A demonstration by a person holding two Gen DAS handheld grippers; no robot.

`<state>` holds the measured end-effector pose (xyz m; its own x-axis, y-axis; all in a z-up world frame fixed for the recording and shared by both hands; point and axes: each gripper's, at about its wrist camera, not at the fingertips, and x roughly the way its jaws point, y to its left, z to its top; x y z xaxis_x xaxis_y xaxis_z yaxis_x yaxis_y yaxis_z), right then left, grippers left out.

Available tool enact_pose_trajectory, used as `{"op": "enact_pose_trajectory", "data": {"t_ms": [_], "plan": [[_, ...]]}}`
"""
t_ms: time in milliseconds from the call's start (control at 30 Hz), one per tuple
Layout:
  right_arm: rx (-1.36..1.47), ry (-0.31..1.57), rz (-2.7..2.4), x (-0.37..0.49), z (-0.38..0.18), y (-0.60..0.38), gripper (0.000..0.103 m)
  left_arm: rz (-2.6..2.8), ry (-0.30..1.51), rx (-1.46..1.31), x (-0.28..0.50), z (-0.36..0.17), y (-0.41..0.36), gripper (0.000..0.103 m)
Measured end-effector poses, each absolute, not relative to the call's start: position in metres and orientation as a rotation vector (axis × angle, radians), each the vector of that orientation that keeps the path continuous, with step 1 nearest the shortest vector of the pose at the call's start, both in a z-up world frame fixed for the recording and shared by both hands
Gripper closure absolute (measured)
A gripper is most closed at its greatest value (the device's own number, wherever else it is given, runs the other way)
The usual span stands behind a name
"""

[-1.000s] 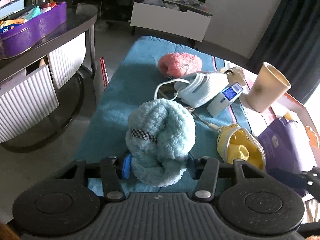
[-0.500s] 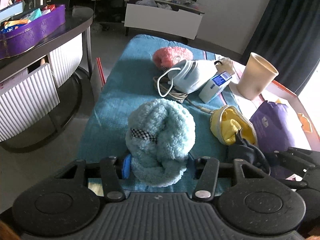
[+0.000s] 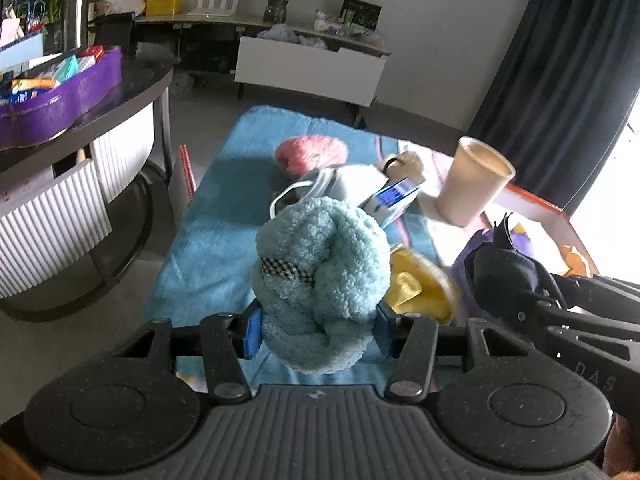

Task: Organize soft objects
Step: 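Carry the fuzzy ball and navy cloth in both tools over the white box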

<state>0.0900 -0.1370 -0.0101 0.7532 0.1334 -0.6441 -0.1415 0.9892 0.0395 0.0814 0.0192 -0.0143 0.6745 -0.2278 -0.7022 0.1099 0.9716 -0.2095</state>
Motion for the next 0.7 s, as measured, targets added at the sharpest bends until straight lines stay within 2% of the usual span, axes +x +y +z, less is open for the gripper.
{"op": "enact_pose_trajectory", "data": {"t_ms": [700], "plan": [[0.072, 0.601, 0.037, 0.072, 0.021, -0.212, 0.059, -0.249, 0.752, -0.081, 0.081, 0.024, -0.044, 0.049]]}}
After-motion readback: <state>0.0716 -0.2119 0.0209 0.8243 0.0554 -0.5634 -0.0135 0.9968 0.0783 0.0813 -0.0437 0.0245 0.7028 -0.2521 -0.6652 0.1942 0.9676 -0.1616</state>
